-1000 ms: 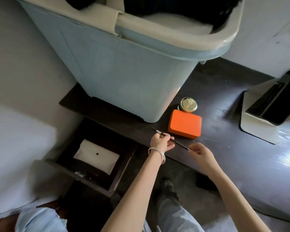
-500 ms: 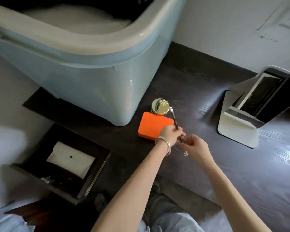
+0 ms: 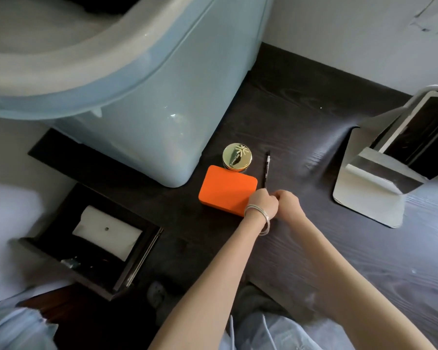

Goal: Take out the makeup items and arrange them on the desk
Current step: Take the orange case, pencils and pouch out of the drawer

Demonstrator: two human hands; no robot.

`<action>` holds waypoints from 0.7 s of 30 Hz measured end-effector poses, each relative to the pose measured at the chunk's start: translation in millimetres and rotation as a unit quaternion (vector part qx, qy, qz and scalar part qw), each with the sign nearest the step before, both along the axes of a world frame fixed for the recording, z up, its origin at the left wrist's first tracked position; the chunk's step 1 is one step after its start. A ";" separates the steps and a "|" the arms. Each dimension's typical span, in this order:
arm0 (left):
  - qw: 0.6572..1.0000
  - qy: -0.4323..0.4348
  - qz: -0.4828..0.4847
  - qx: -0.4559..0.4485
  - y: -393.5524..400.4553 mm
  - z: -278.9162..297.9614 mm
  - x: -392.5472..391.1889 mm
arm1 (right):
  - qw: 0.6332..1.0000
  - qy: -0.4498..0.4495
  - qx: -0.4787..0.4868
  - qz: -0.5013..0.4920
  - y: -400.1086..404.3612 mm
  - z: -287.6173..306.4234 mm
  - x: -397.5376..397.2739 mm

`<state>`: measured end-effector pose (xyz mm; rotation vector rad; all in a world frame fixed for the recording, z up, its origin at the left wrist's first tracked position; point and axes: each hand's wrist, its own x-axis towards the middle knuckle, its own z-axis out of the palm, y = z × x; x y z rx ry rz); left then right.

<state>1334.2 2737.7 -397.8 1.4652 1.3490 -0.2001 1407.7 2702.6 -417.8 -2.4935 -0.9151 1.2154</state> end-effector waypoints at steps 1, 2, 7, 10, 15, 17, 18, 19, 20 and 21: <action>1.000 -0.001 0.001 -0.007 0.0 1.6 -0.7 | 1.000 0.002 0.000 0.002 0.0 -0.5 1.1; 1.000 -0.005 0.004 -0.012 0.3 2.8 -1.9 | 1.000 0.002 0.003 0.003 0.0 -0.4 1.9; 0.998 -0.054 0.038 -0.023 0.5 6.6 -15.4 | 0.998 0.012 0.053 -0.018 -0.2 6.8 -3.8; 0.992 -0.105 0.065 -0.008 1.9 14.1 -33.9 | 0.993 0.016 0.112 -0.033 -2.3 19.4 -18.6; 0.965 -0.179 0.194 0.009 6.5 24.2 -98.4 | 0.984 0.069 0.162 0.005 4.8 42.7 -73.4; 0.944 -0.187 0.272 0.021 5.7 17.8 -137.4 | 0.979 0.090 0.178 0.045 10.9 45.5 -107.6; 0.934 -0.185 0.304 0.019 4.1 13.9 -159.1 | 0.976 0.103 0.181 0.065 14.1 44.6 -127.1; 0.925 -0.185 0.331 0.015 2.0 8.8 -181.3 | 0.973 0.114 0.179 0.087 17.1 43.3 -148.6; 0.916 -0.181 0.357 0.008 -1.0 4.8 -204.3 | 0.971 0.123 0.171 0.110 19.3 41.4 -171.4; 0.908 -0.174 0.381 0.004 -4.3 -1.2 -227.8 | 0.969 0.131 0.161 0.132 21.5 38.1 -194.5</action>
